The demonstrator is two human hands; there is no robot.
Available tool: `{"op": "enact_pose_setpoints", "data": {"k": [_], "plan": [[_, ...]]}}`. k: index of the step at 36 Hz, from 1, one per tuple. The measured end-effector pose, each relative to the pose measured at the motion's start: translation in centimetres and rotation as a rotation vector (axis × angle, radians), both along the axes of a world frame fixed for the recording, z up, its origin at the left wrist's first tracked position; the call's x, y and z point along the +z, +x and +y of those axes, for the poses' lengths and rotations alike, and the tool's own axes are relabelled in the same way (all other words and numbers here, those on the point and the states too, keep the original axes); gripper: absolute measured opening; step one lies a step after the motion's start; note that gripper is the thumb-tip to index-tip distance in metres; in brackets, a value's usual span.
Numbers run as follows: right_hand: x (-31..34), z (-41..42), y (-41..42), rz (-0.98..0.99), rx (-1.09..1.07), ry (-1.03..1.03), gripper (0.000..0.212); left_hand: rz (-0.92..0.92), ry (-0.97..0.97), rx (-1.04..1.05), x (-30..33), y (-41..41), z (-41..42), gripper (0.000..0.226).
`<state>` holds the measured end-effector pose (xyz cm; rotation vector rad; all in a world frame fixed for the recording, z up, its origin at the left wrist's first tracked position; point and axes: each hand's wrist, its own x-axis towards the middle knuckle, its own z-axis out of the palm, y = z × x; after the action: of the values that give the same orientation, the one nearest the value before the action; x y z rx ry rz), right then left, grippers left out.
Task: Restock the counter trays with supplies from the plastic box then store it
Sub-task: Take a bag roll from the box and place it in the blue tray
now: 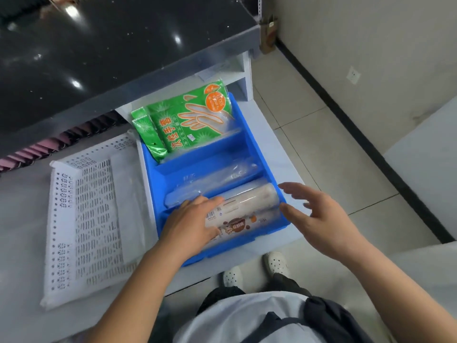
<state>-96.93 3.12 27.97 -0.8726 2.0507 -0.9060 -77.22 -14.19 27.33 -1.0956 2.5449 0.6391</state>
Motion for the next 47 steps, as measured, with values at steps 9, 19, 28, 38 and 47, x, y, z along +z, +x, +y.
{"op": "enact_pose_setpoints", "data": {"k": [9, 19, 28, 38, 47], "plan": [[2.6, -3.8, -0.2, 0.188, 0.345, -0.144, 0.042, 0.078, 0.035, 0.134, -0.2, 0.3, 2.0, 0.076], [4.6, -5.3, 9.1, 0.199, 0.615, -0.204, 0.037, 0.406, -0.088, 0.452, 0.7, 12.0, 7.8, 0.080], [1.5, -0.9, 26.8, 0.165, 0.929, -0.058, 0.040, 0.343, 0.018, 0.815, -2.2, 30.4, 18.7, 0.089], [-2.2, 0.8, 43.5, 0.258, 1.257, 0.085, 0.046, 0.520, 0.304, 1.377, -5.6, 46.7, 29.7, 0.073], [-1.8, -0.9, 51.9, 0.341, 1.445, 0.202, 0.043, 0.570, 0.432, 1.586, -7.6, 52.3, 33.3, 0.077]]}}
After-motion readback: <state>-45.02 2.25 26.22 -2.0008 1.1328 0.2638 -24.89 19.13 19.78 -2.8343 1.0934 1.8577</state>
